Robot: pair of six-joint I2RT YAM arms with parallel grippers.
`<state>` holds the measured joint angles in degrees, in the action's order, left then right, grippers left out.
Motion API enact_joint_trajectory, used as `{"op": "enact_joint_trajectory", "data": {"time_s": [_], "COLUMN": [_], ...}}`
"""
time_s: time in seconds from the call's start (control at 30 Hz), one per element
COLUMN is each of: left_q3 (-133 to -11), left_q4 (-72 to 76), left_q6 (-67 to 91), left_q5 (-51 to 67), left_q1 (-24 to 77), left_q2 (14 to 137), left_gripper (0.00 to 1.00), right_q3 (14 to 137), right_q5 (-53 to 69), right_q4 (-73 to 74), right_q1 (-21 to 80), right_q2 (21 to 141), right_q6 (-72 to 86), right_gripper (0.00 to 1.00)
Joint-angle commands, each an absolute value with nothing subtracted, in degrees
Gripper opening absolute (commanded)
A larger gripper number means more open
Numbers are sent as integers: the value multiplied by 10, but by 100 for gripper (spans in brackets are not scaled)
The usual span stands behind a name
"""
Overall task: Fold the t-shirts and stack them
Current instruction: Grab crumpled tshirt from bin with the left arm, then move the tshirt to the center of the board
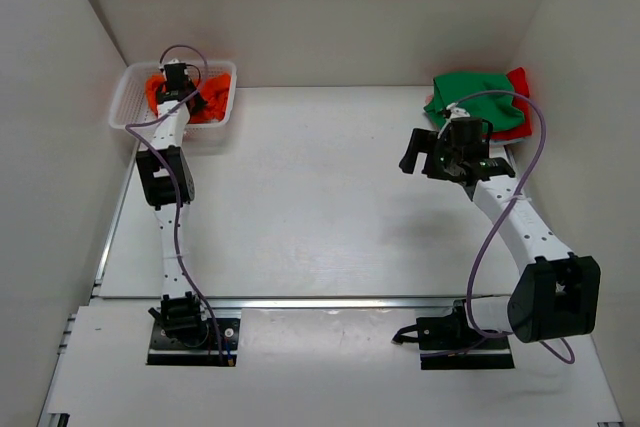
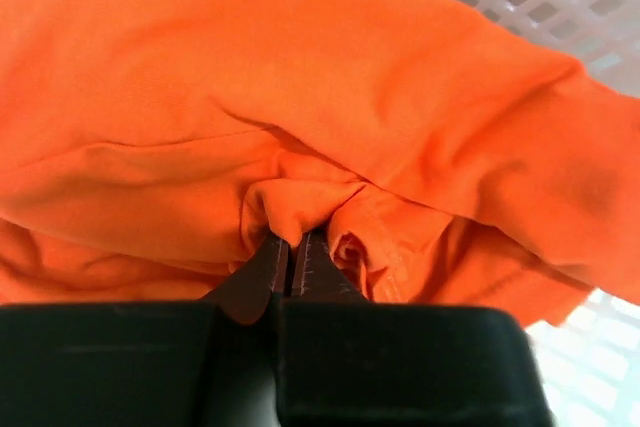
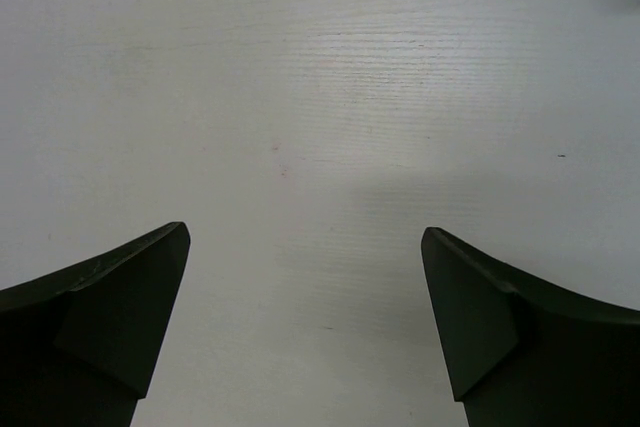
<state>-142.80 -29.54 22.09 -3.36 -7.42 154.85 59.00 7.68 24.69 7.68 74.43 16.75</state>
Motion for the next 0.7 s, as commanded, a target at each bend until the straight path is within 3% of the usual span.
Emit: {"op": "enact_joint_trajectory", "data": {"time_s": [0.0, 0.1, 0.17, 0.27, 0.33, 0.47, 0.67], "left_q3": [-1493, -1597, -1568, -1311, -1223, -1172, -829], "left_q4": [-336, -378, -353, -212, -179, -244, -127], "left_q6": [234, 211, 199, 221, 263, 313, 464], "left_q5": [-25, -121, -128, -80, -50, -7, 98], "left_q1": [-69, -29, 9, 63, 117, 216, 216], "left_q2": [1500, 1442, 1353, 1139, 1003, 905, 737], "left_gripper": [0, 0, 0, 0, 0, 0, 0], "right_q3": [580, 549, 517, 467, 439, 414, 371], "right_q5": [84, 81, 94, 87, 85, 129, 120], "right_q4": [225, 208, 182, 162, 161, 184, 199], "right_q1": [72, 89, 98, 115, 131, 121, 107], "right_q2": [736, 736, 730, 718, 708, 664, 540], "right_q6": [170, 174, 183, 194, 189, 183, 198], "right_gripper": [99, 99, 99, 99, 99, 99, 99]}}
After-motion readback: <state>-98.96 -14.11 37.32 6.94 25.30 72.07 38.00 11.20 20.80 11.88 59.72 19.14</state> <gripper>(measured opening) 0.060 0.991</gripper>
